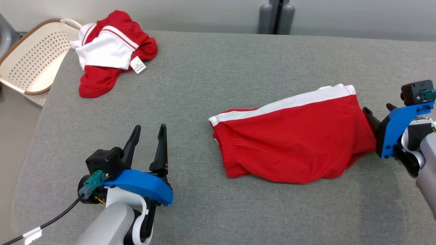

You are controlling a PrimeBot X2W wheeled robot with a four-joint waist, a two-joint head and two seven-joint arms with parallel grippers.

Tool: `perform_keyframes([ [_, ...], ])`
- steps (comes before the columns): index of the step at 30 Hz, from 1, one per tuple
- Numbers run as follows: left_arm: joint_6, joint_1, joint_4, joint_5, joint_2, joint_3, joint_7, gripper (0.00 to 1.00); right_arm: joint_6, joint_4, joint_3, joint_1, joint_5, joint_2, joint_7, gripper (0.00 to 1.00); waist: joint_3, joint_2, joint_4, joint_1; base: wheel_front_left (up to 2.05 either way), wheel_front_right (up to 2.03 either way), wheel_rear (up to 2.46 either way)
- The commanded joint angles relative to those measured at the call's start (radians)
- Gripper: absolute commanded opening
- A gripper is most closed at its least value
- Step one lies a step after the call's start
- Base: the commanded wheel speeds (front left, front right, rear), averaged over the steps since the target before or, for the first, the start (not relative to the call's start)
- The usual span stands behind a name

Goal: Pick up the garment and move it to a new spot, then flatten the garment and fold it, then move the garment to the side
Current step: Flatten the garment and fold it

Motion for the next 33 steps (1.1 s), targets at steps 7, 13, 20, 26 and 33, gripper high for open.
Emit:
perform_keyframes([
  [7,0.010,0.008,0.010,0.011,-0.002,0.034,-0.021,1.00,0.000,0.008,0.030,0.027,0.084,-0.034,0.076,1.00,0.046,0.0001,0.059,0.0001,0.00,0.00,0.00],
  [13,0.014,0.008,0.017,0.020,-0.003,0.049,-0.023,1.00,0.000,0.053,0.038,0.032,0.128,-0.024,0.129,1.00,0.049,0.0001,0.082,0.0001,0.00,0.00,0.00],
  [20,0.015,0.012,0.020,0.023,-0.002,0.059,-0.026,1.00,0.001,0.053,0.070,0.034,0.168,-0.002,0.190,0.35,0.050,0.0001,0.083,0.0001,0.00,0.00,0.00],
  [26,0.020,0.021,0.019,0.028,0.009,0.066,-0.026,1.00,0.000,0.061,0.073,0.016,0.172,0.008,0.126,0.00,0.044,0.0001,0.058,0.0001,0.00,0.00,0.00],
  [33,0.025,0.028,0.016,0.035,0.016,0.070,-0.027,1.00,0.000,0.069,0.066,0.030,0.185,0.022,0.038,0.00,0.011,0.0001,-0.001,0.0001,0.00,0.00,0.00],
])
